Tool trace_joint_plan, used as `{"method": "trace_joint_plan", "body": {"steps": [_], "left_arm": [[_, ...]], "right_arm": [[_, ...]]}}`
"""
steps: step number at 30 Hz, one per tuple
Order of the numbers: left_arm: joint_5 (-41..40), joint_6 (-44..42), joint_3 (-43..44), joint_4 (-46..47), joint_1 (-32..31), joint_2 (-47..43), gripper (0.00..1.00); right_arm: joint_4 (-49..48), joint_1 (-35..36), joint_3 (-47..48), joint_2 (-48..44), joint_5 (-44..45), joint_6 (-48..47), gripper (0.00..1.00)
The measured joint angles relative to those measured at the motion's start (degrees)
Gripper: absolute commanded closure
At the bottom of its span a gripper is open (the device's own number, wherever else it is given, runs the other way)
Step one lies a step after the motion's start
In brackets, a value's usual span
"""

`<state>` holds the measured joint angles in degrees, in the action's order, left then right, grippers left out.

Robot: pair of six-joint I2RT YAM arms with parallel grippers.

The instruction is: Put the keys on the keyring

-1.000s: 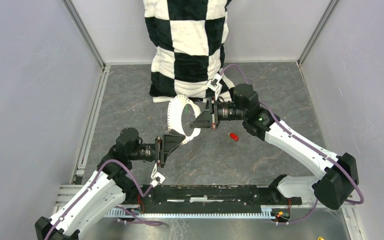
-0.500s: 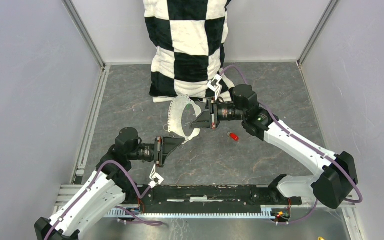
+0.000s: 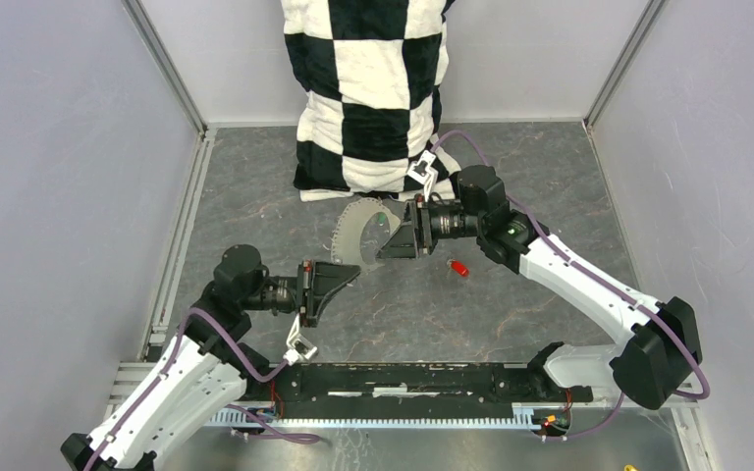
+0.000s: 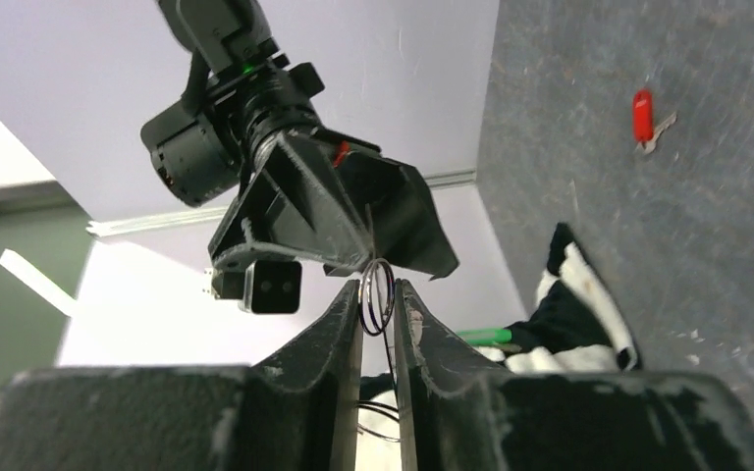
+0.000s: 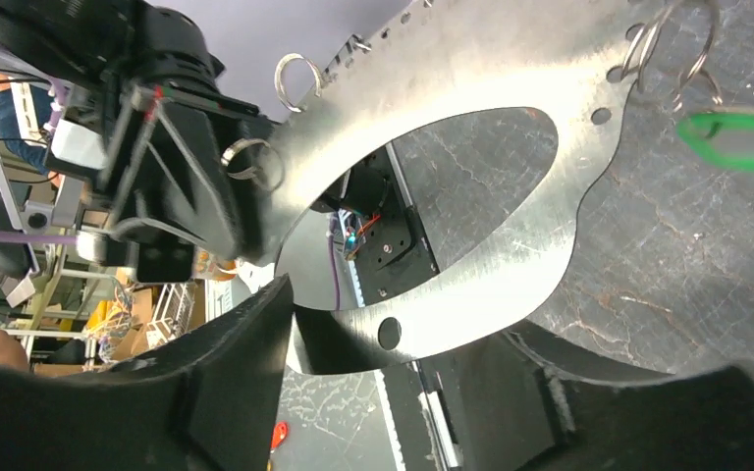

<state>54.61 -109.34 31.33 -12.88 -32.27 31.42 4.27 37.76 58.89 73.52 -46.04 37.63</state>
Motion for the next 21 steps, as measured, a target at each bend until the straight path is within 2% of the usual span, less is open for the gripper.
{"method": "trace_joint_plan", "body": {"steps": [7, 11, 16, 18, 19, 20, 21], "left_arm": [[1.6, 18.7, 11.8, -12.3, -0.3, 6.3, 0.98], [2.0, 23.8, 17.1, -18.3, -0.3, 10.0, 0.98], [1.8, 27.5, 17.6, -20.5, -0.3, 10.7, 0.98], [1.7, 28.5, 17.6, -20.6, -0.3, 10.6, 0.98], [1.5, 29.5, 17.6, -20.3, -0.4, 10.5, 0.98], [1.4, 30.8, 17.3, -19.7, -0.4, 10.2, 0.98], [1.0, 32.6, 16.8, -18.7, -0.4, 9.8, 0.98]], "right_arm": [[2.4, -0.5, 0.0, -1.9, -0.4, -3.9, 0.3], [2.7, -0.8, -0.3, -2.6, -0.2, -4.5, 0.28], [3.2, -0.8, -1.8, -2.8, -0.4, -4.2, 0.27], [3.0, -0.8, -2.4, -3.0, -0.5, -3.7, 0.24], [2.8, -0.8, -3.1, -3.3, -0.4, -3.2, 0.16], [2.9, -0.8, -3.1, -3.3, -0.4, -3.2, 0.03], [2.7, -0.8, -3.5, -3.6, -0.4, -3.3, 0.02]]}}
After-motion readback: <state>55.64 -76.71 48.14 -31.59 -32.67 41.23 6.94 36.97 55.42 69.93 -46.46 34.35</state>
